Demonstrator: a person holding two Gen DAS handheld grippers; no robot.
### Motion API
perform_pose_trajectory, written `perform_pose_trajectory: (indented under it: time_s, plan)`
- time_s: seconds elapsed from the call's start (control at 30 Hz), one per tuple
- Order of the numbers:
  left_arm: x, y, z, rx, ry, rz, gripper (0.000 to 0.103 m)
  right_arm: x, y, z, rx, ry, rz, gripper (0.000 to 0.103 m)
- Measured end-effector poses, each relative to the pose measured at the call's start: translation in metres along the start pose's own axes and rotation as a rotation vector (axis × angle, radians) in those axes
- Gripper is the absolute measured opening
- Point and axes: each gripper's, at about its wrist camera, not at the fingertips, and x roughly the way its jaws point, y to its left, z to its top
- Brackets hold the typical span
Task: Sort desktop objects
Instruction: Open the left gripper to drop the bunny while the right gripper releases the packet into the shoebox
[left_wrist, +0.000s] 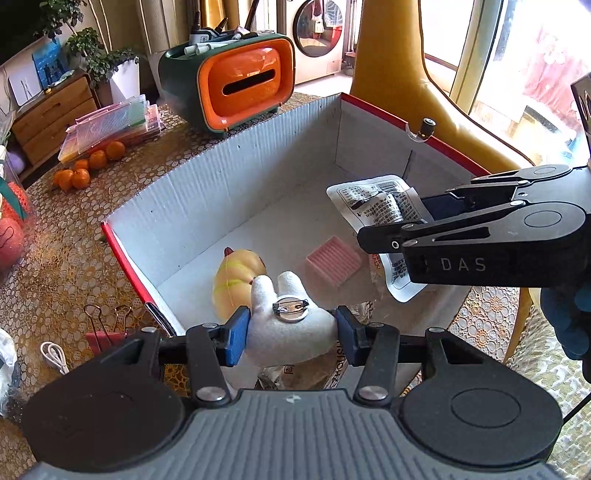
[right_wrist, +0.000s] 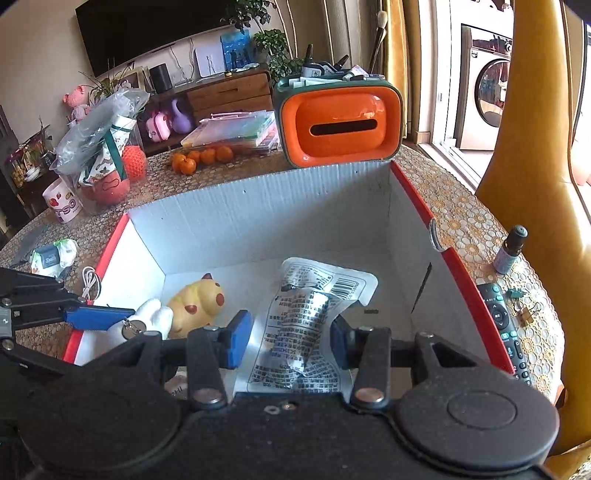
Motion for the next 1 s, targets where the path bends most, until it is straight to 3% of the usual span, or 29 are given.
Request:
perform_pose_trajectory:
  time_s: [0.63,0.8,1.0]
  plan:
    - [0.009,-0.001,0.002,-0.004,0.01,-0.02,0.05,0.017,-0.006,-0.012,0.003,0.049,0.0,0.049]
    - [0.003,-0.001,-0.001,-0.023,-0.012,-0.03,0.064,0.012,-0.005,-0.011,0.008,0.044,0.008,0.05]
    - [-0.012,0.006,-0.007,-0.06,-0.043,-0.037,0.066,0.004,-0.006,-0.008,0.032,0.029,0.006,0.057]
